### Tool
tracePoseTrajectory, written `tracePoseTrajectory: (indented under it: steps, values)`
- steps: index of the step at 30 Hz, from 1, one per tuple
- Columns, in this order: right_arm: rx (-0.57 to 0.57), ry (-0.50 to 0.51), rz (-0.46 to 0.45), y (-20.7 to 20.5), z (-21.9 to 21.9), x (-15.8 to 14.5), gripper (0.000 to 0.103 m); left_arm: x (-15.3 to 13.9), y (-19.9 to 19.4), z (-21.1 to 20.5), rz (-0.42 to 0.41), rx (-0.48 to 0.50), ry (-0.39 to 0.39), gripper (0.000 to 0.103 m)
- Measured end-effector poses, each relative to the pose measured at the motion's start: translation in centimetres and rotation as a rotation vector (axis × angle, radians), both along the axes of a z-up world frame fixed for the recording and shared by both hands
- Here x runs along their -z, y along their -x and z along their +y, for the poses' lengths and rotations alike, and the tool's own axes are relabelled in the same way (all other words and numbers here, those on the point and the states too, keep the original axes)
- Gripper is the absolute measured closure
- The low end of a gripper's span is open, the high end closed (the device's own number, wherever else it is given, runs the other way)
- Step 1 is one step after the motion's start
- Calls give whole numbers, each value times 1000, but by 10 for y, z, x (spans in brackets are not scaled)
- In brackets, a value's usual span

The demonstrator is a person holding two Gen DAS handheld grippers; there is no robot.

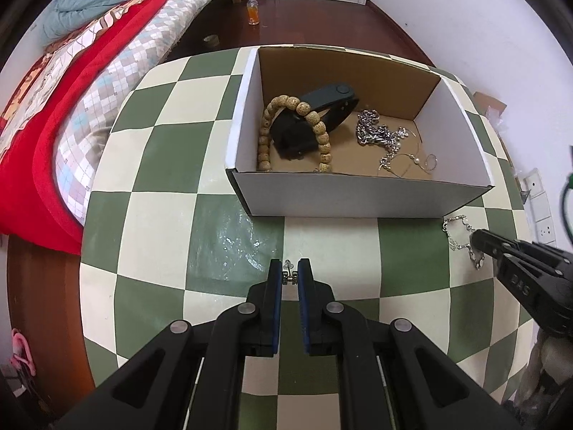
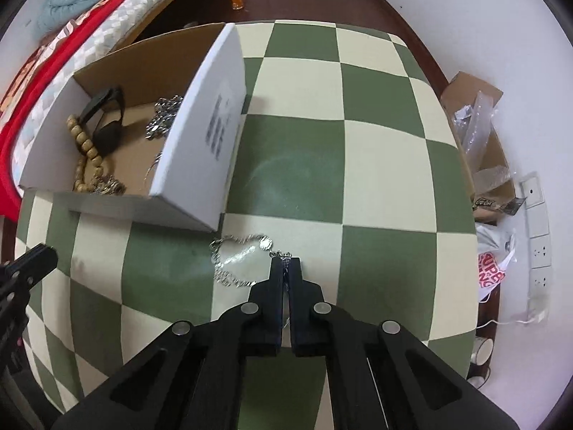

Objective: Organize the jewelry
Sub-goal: 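Carry both pieces into the white box and open both tools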

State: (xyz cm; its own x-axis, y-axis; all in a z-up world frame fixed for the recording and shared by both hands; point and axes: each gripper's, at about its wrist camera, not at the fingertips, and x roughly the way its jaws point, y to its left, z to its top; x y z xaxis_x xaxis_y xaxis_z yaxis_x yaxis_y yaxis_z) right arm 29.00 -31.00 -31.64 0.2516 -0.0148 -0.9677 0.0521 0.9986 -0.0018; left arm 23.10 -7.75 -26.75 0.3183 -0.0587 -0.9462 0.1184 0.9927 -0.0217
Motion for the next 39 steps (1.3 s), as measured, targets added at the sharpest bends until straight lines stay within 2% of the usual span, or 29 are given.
tracePoseTrajectory:
  steps: [5, 10, 19, 23, 26, 29, 33, 39]
  values:
    - [60, -111, -83, 24, -12, -29, 102, -11, 6, 1, -13, 9, 17, 97]
    - [74, -198, -173, 47, -19, -78, 102, -35, 8, 3, -30, 25, 55, 97]
    - [22, -272, -299, 39, -5, -172, 102, -106, -22, 5, -49, 91, 165, 97]
    - [-5, -300, -320, 24, 6, -198, 102, -125, -51, -1, -43, 139, 165, 97]
    - [-14, -317, -321, 9, 12, -204, 102, -128, -74, -5, -28, 158, 157, 97]
    - [-3, -361, -295, -13, 16, -199, 102, -121, -101, -9, 18, 154, 161, 97]
    - [6, -409, -227, -43, 21, -176, 102, -99, -127, -14, 91, 139, 163, 97]
    - [22, -405, -136, -81, 25, -135, 102, -63, -142, -16, 205, 98, 210, 97]
